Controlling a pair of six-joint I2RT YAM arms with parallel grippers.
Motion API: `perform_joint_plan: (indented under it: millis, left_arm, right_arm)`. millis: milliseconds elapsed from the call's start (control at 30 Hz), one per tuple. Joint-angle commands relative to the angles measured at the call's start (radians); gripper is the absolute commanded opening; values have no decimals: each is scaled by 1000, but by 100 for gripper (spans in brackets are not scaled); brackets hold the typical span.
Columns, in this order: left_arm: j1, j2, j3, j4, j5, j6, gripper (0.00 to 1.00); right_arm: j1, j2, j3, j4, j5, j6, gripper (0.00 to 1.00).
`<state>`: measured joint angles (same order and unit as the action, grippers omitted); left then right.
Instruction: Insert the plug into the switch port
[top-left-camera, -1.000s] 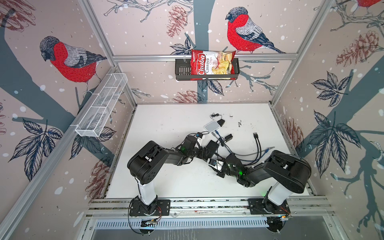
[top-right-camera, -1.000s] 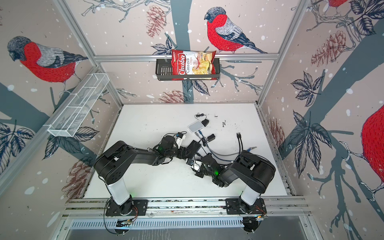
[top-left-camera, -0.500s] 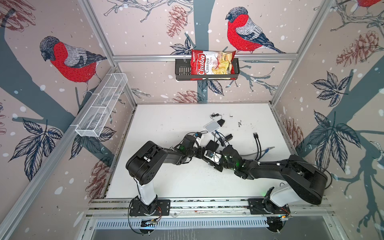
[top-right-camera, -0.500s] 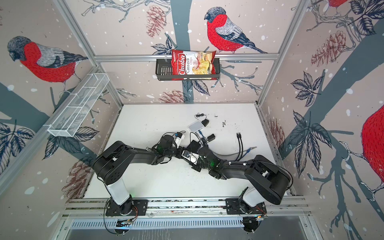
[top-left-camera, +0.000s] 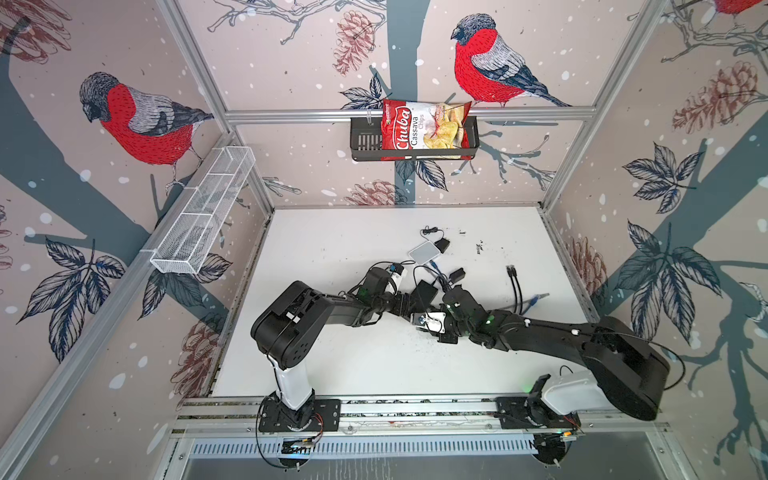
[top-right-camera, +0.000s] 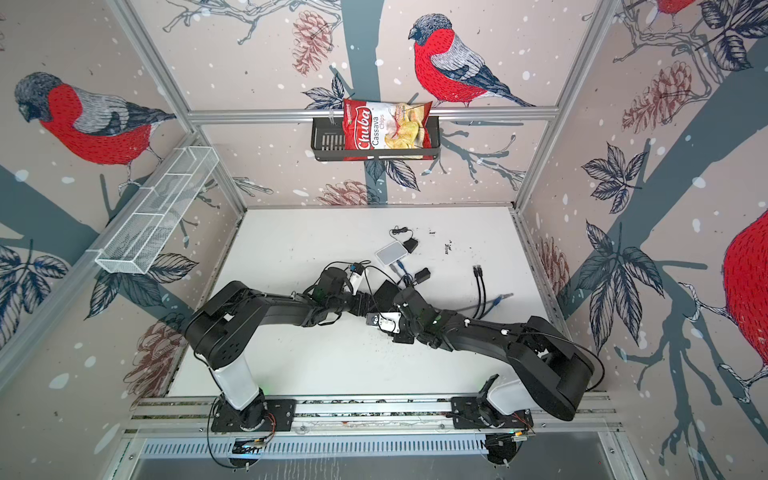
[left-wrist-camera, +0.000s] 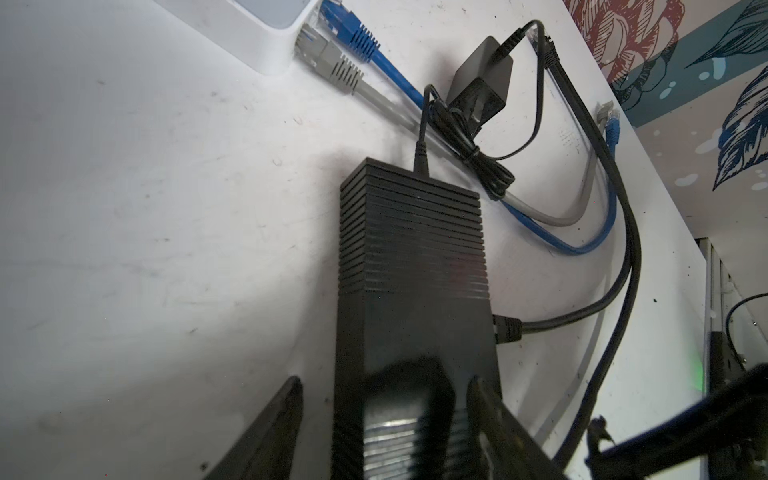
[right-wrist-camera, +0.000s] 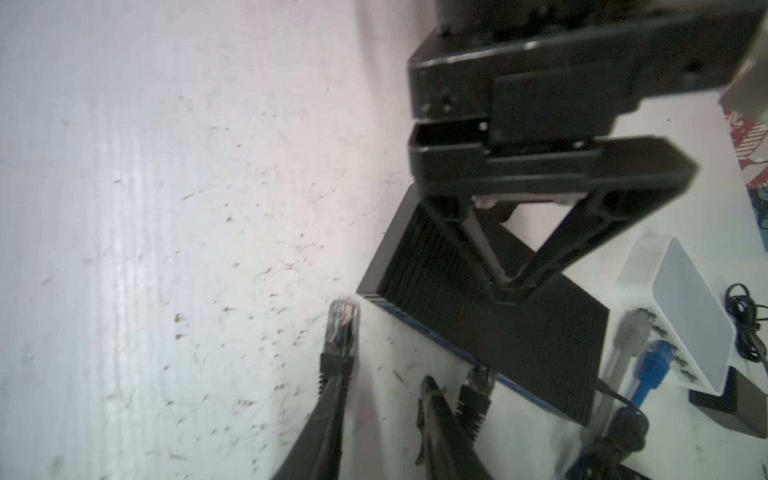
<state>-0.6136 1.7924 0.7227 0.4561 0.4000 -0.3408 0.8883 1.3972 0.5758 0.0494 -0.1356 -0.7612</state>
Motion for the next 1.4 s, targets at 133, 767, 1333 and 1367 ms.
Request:
perform_joint_plan:
  millis: [133,767,1333,1367]
  left_arm:
    - [6,10,1,-63,0,15,63]
    - [14,14,-14,-40,19,3,63]
    - [21,13,-20,-33,35,3,62]
    - [21,13,-20,-34,35,2,62]
  right_arm:
    - [14,10,-24,-8,-53,-44,33]
    - [14,75,-50,120,-1,-72,30]
    - [32,143,-22,49,23,-108,20]
    - [32,147,-16,40,20,-107,19]
